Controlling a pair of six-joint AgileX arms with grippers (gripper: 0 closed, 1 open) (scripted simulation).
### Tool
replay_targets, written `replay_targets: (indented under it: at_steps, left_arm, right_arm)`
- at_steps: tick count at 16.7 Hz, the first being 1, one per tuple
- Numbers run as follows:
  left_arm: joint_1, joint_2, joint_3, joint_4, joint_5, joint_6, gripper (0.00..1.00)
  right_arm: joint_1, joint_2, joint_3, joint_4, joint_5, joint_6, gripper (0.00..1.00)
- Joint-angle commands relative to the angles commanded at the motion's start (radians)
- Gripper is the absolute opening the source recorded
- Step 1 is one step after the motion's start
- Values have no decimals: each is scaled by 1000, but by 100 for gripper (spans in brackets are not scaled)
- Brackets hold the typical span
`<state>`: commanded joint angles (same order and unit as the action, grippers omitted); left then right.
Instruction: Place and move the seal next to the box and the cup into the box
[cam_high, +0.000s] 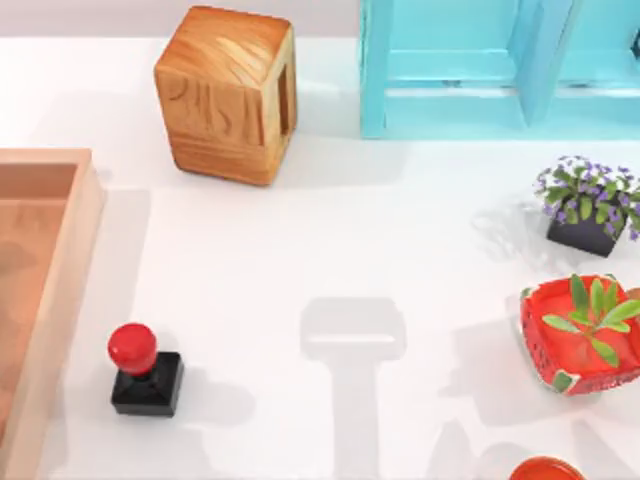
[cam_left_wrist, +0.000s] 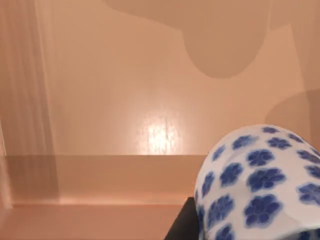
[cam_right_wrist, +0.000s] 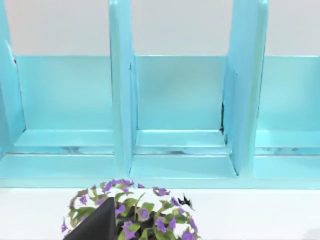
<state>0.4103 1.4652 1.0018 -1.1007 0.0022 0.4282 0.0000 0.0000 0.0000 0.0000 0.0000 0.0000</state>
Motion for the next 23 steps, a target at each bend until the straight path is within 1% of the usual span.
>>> replay_targets:
  at_steps: [4,9,22,23]
  left_arm:
    - [1,40,-109,144,1,7,0]
    - [1,47,-128,165,2,8,0]
    - [1,47,-128,165,2,8,98]
    - [1,47,-128,165,2,8,100]
  right_arm:
    - [0,0,0,0,0,0,100]
    - [0,0,0,0,0,0,100]
    - [0,0,0,0,0,0,100]
    - [0,0,0,0,0,0,100]
